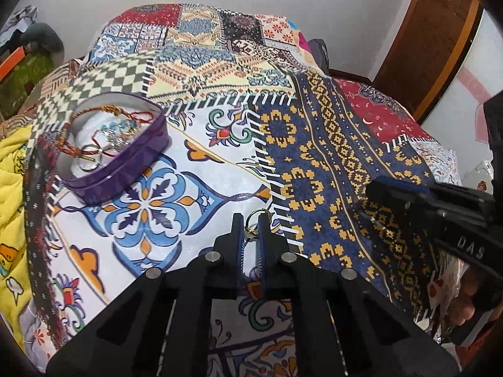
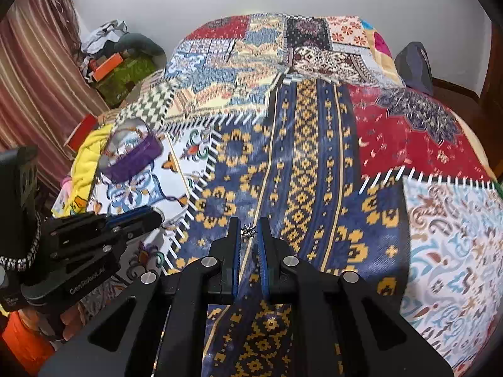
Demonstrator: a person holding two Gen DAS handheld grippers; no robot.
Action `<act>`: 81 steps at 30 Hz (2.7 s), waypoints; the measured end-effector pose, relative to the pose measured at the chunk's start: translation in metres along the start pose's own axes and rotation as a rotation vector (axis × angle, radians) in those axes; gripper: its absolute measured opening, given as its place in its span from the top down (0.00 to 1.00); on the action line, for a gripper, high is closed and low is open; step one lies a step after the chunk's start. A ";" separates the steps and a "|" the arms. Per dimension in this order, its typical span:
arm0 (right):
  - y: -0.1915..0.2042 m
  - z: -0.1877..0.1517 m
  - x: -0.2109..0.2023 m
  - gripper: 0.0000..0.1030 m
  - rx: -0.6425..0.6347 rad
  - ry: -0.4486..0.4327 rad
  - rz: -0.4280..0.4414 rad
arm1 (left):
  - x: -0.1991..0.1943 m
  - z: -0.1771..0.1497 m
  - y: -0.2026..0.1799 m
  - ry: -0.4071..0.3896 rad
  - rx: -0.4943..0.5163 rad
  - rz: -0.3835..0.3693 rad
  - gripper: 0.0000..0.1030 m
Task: Organize jewelry
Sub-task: 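Grasp the gold ring with the left tool while the right tool grasps a small silver ring, then carry both rings over the purple heart tin with both tools, then open both tools over the tin to drop the rings inside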
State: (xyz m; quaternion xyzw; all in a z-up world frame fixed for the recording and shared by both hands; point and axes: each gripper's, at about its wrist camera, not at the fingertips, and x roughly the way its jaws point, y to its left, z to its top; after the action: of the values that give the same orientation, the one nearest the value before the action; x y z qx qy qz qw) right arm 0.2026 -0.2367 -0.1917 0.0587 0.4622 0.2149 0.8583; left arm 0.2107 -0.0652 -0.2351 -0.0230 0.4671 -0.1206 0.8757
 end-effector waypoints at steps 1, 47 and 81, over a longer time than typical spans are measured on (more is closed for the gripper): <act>0.000 0.002 -0.002 0.91 0.000 -0.005 0.001 | -0.004 0.000 0.000 -0.006 -0.003 -0.003 0.94; 0.138 0.099 0.011 0.91 -0.233 -0.174 0.186 | -0.086 0.043 0.107 -0.281 -0.144 0.128 0.94; 0.155 0.110 0.078 0.86 -0.263 0.033 0.229 | -0.047 0.040 0.119 -0.203 -0.131 0.112 0.93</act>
State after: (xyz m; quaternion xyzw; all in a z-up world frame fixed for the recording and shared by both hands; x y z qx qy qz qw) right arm 0.2812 -0.0537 -0.1429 -0.0054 0.4344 0.3706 0.8209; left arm 0.2407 0.0580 -0.1928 -0.0661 0.3834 -0.0378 0.9204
